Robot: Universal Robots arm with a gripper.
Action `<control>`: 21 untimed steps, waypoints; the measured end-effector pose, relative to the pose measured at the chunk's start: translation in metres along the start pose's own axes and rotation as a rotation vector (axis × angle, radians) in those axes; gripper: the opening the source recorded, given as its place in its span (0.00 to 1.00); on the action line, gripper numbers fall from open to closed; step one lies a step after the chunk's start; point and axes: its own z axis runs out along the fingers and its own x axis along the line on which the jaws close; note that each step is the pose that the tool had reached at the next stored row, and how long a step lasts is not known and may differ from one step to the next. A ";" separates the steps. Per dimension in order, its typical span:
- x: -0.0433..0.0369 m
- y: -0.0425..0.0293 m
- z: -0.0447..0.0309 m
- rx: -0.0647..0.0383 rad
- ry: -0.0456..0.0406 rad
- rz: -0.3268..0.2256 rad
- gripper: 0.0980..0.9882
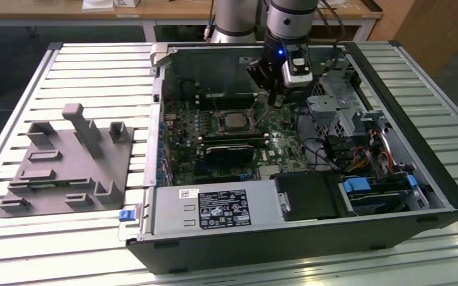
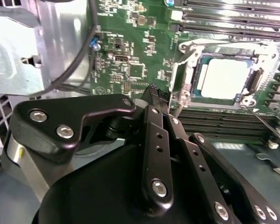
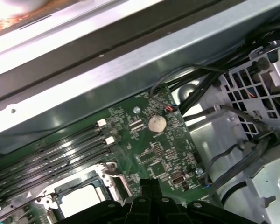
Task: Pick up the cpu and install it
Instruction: 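Close the cpu cover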
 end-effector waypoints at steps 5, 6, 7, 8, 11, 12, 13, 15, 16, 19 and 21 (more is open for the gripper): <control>0.0082 -0.0039 -0.0024 -0.014 0.0067 0.000 0.01; 0.0106 -0.0051 -0.0025 -0.014 0.0068 0.000 0.01; 0.0130 -0.0063 -0.0026 -0.014 0.0068 0.000 0.01; 0.0153 -0.0074 -0.0027 -0.014 0.0068 0.000 0.01; 0.0225 -0.0110 -0.0029 -0.014 0.0068 0.000 0.01; 0.0248 -0.0121 -0.0030 -0.014 0.0068 0.000 0.01; 0.0270 -0.0132 -0.0030 -0.014 0.0068 0.000 0.01; 0.0313 -0.0153 -0.0030 -0.014 0.0068 0.000 0.01; 0.0329 -0.0161 -0.0030 -0.014 0.0068 0.000 0.01; 0.0355 -0.0174 -0.0022 -0.014 0.0068 0.000 0.01; 0.0367 -0.0181 -0.0016 -0.014 0.0068 0.001 0.01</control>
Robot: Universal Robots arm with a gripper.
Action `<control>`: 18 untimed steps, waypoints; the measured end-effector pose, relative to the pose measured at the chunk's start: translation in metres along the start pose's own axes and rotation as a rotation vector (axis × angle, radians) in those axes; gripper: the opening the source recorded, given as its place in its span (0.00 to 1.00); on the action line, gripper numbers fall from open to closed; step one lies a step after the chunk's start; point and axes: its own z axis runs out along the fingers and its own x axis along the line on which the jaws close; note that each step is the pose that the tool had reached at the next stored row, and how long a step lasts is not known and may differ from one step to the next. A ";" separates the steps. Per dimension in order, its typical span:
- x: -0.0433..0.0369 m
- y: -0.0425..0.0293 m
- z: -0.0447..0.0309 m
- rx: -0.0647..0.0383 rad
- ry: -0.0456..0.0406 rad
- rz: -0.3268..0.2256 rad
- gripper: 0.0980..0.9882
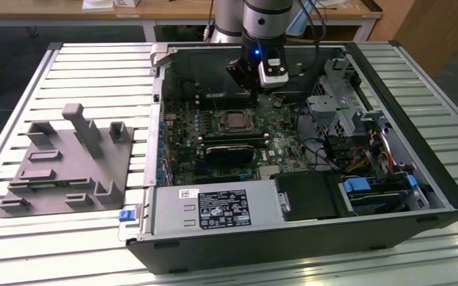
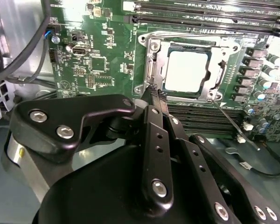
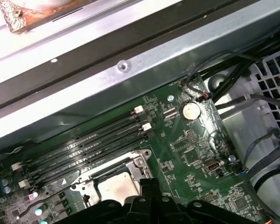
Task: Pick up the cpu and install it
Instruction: 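Close the cpu cover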
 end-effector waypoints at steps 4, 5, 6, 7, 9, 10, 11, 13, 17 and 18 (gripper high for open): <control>0.0031 -0.0016 0.0005 0.000 -0.0002 0.003 0.01; 0.0040 -0.0020 0.0006 0.000 -0.0003 0.006 0.01; 0.0043 -0.0023 0.0006 0.000 -0.0004 0.008 0.01; 0.0042 -0.0025 0.0007 0.000 -0.0004 0.007 0.01; 0.0040 -0.0030 0.0006 0.000 -0.0005 0.007 0.01; 0.0040 -0.0035 0.0006 0.000 -0.0005 0.007 0.01; 0.0042 -0.0042 0.0006 0.000 -0.0006 0.007 0.01; 0.0044 -0.0048 0.0007 0.000 -0.0005 0.007 0.01; 0.0050 -0.0060 0.0007 0.000 -0.0005 0.007 0.01; 0.0051 -0.0063 0.0007 0.000 -0.0005 0.007 0.01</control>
